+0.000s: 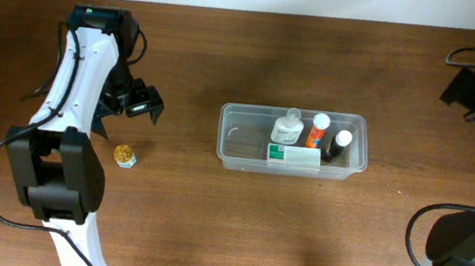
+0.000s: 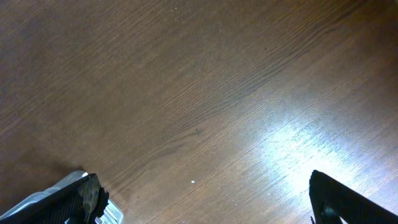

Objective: Pack container
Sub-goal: 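Open the left gripper, raise it and move toward the Tiger Balm jar, then lower the left gripper over the gold Tiger Balm jar and grasp it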

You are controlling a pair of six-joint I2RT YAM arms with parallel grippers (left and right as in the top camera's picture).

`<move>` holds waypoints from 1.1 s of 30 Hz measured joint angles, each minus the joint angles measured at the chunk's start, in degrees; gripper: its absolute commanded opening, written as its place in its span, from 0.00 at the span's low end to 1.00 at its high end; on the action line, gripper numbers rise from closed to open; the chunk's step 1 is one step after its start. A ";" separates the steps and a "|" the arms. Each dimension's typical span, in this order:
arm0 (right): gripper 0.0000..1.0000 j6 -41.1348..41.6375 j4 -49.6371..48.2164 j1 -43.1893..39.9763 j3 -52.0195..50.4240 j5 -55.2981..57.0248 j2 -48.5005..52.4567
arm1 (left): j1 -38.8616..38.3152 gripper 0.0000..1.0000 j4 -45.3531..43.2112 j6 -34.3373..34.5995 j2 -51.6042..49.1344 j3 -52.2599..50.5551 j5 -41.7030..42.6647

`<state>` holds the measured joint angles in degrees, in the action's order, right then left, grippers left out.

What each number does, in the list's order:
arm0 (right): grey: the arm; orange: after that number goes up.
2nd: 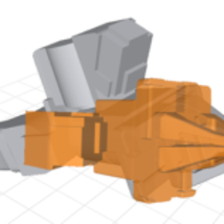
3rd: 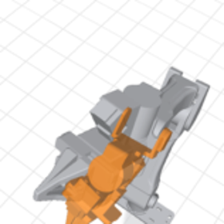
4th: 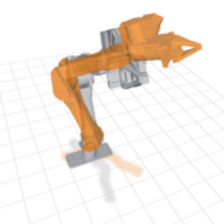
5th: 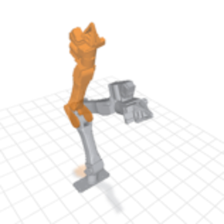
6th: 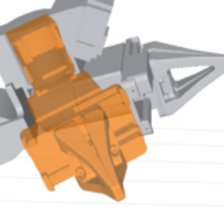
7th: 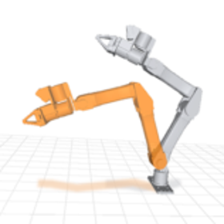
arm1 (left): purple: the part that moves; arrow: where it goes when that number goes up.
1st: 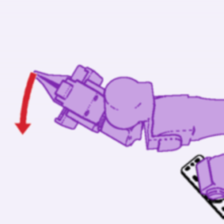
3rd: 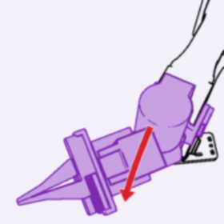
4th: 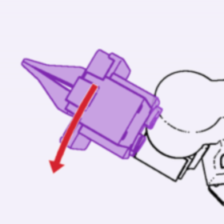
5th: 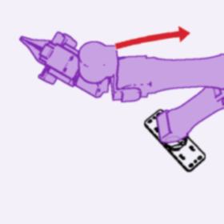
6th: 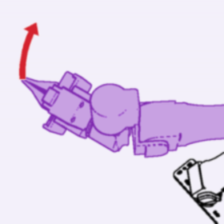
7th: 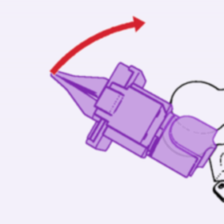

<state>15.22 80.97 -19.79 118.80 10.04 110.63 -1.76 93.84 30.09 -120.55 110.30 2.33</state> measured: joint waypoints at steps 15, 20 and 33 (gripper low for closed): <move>0.98 0.00 0.00 0.00 0.00 0.00 0.00 | 0.09 1.00 0.98 -0.92 0.00 -0.70 -1.90; 0.98 0.00 0.00 0.00 0.00 0.00 0.00 | 2.60 0.99 1.11 0.63 0.07 -0.70 -1.66; 0.98 -0.02 0.00 0.00 0.00 0.00 0.00 | 5.97 0.99 -8.11 3.19 17.81 -14.45 -4.04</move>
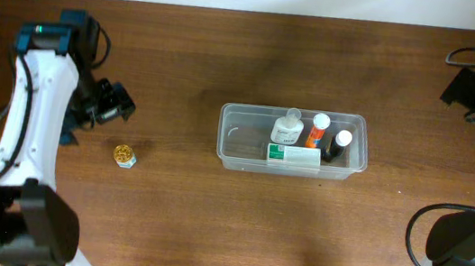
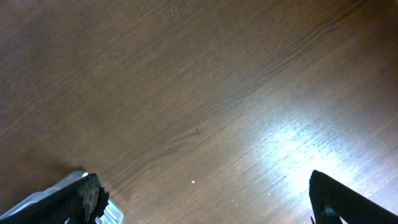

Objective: Pack container
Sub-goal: 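Lower the left gripper over the gold Tiger Balm jar and grasp it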

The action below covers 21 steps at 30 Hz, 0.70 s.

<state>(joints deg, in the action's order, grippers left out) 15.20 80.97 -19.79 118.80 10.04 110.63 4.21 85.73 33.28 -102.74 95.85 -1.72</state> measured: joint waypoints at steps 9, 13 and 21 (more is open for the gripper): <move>0.98 0.04 0.00 0.00 0.00 0.00 0.00 | 0.00 0.99 -10.03 1.27 1.09 -14.34 -0.17; 0.98 0.04 0.00 0.00 0.00 0.02 0.00 | 0.00 0.99 -14.93 1.31 1.11 -14.38 -0.17; 0.98 0.07 0.00 0.00 0.00 0.00 0.00 | -0.28 0.99 -20.26 -2.03 0.79 -14.38 0.92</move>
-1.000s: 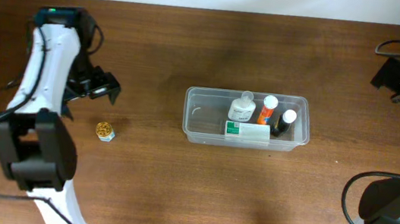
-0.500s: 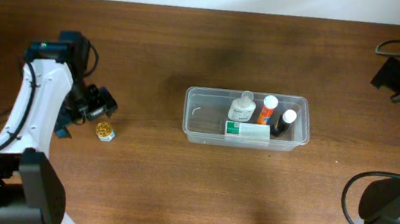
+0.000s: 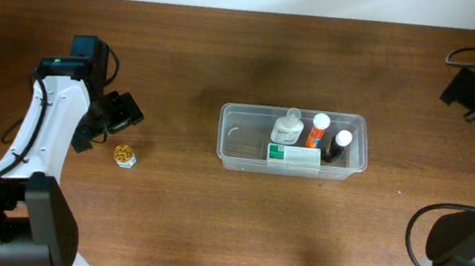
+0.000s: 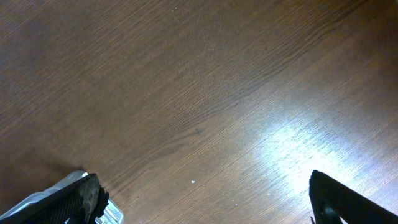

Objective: Pack container
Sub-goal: 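Lower the left gripper over the gold Tiger Balm jar and grasp it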

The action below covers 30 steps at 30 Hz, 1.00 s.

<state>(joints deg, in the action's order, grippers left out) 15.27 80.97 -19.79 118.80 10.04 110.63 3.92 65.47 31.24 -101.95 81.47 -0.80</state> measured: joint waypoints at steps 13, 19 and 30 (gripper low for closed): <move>0.98 -0.04 0.00 0.00 0.00 0.00 0.00 | -4.63 0.99 1.07 -1.60 -6.95 -1.44 2.38; 0.98 -0.02 0.00 0.00 0.00 0.00 0.00 | -4.44 0.99 2.86 0.07 -7.02 -1.46 1.86; 0.98 -0.04 0.00 0.00 0.00 0.00 0.00 | -3.19 0.99 -1.68 1.36 -7.04 -6.97 0.59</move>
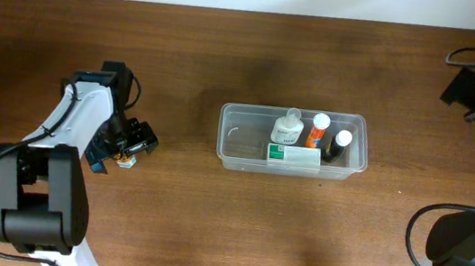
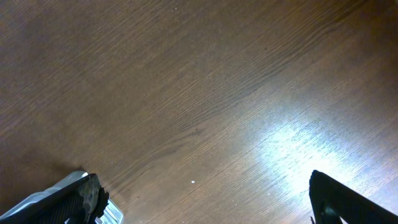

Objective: Pack container
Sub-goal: 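Lower the left gripper over the gold Tiger Balm jar and grasp it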

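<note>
A clear plastic container stands mid-table in the overhead view. It holds a white bottle, an orange bottle, a black bottle and a green-and-white box. A small gold-topped jar lies left of it on the table. My left gripper hangs open right over the jar and hides most of it. My right gripper is open over bare wood at the far right, nothing between its fingers.
The brown wooden table runs to a white wall at the back. Black cables and the right arm's base sit at the back right corner. The left arm curves over the table's left side.
My left gripper has moved from just above and left of the gold-topped jar to directly over it, covering most of it. The right arm has not moved.
My left gripper was open well above the jar, toward the container. It then stood farther left, then close to the jar's upper left, and now sits over the jar. The container's contents and the right arm stayed the same throughout.
</note>
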You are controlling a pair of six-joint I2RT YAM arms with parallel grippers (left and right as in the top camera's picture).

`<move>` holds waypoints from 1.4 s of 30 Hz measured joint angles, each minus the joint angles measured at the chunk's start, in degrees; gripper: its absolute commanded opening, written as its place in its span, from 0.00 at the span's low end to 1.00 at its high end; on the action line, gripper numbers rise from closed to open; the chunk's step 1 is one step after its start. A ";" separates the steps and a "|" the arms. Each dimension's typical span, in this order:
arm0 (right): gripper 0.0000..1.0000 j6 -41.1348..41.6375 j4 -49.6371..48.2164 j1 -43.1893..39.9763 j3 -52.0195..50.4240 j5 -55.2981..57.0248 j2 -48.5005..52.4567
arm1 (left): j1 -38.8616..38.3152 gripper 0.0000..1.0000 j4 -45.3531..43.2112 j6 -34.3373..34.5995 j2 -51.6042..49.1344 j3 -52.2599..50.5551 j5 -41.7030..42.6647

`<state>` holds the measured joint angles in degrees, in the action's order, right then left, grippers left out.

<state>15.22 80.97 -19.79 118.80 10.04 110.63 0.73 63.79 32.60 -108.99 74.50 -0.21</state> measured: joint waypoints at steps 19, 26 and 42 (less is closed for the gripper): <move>0.98 0.02 0.00 0.00 0.00 0.00 0.00 | 1.66 0.99 -9.42 -1.77 0.00 -2.08 -0.22; 0.98 0.00 0.00 0.00 0.00 0.02 0.00 | 1.66 0.99 -9.53 -2.64 0.00 -4.02 -0.22; 0.98 0.02 0.00 0.00 0.00 0.00 0.00 | 1.66 0.99 -12.61 -4.35 0.00 -5.31 -0.20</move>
<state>15.25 80.97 -19.79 118.80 10.04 110.63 2.39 51.18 28.25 -108.99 69.19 -0.40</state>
